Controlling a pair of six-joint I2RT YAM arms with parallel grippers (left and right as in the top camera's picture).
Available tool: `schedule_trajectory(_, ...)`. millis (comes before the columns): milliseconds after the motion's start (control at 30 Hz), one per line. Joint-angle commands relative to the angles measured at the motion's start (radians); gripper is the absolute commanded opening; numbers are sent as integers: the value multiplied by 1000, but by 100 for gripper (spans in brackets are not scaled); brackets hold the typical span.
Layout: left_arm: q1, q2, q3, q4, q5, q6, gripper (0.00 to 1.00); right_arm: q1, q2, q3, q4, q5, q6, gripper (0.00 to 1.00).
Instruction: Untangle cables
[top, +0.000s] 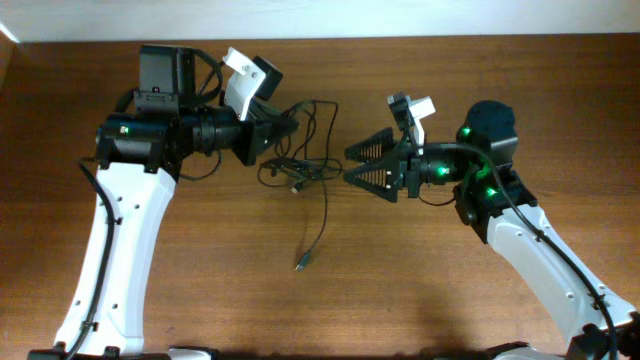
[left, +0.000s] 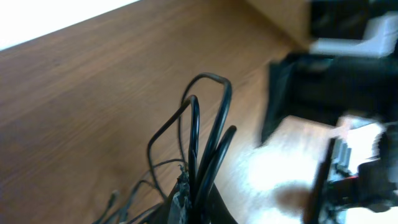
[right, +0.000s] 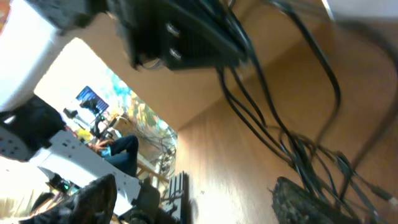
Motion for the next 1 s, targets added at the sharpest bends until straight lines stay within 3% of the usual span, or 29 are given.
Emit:
schedule_trajectory(0,2,-28,7,40,82,-114,0,1,-4,8,-113,92,-28,83)
schedule_trajectory(200,1,-28,7,76,84,-251,0,85,-4,8,-309,370,-128,93)
schedule_trajectory(333,-1,-28,7,88,121,-293,0,152,-4,8,-319,475,-137,93)
schedule_trajectory(367,0,-28,7,91,130,-294,0,163,-3,8,-319,491,-138,89)
schedule_trajectory(433,-1,-28,7,95,143,-298,0,172,7,8,-320,495,-137,68)
schedule_trajectory(567,0,-28,7,100,253,-327,0,170,31,8,-323,499,-137,45)
schedule_trajectory(633,0,-28,7,98,294,-330,0,170,31,8,-322,530,-137,45)
schedule_trajectory(667,-1,-28,7,98,298,-330,0,170,31,8,-322,550,-137,61)
schedule_trajectory(733,-1,-28,7,84,322,-330,0,170,31,8,-321,552,-137,62)
schedule_trajectory(867,-1,-28,7,83,318,-329,0,170,31,8,-322,566,-137,24)
schedule_trajectory(967,-1,-28,7,79,318,-330,0,170,31,8,-326,566,-137,8)
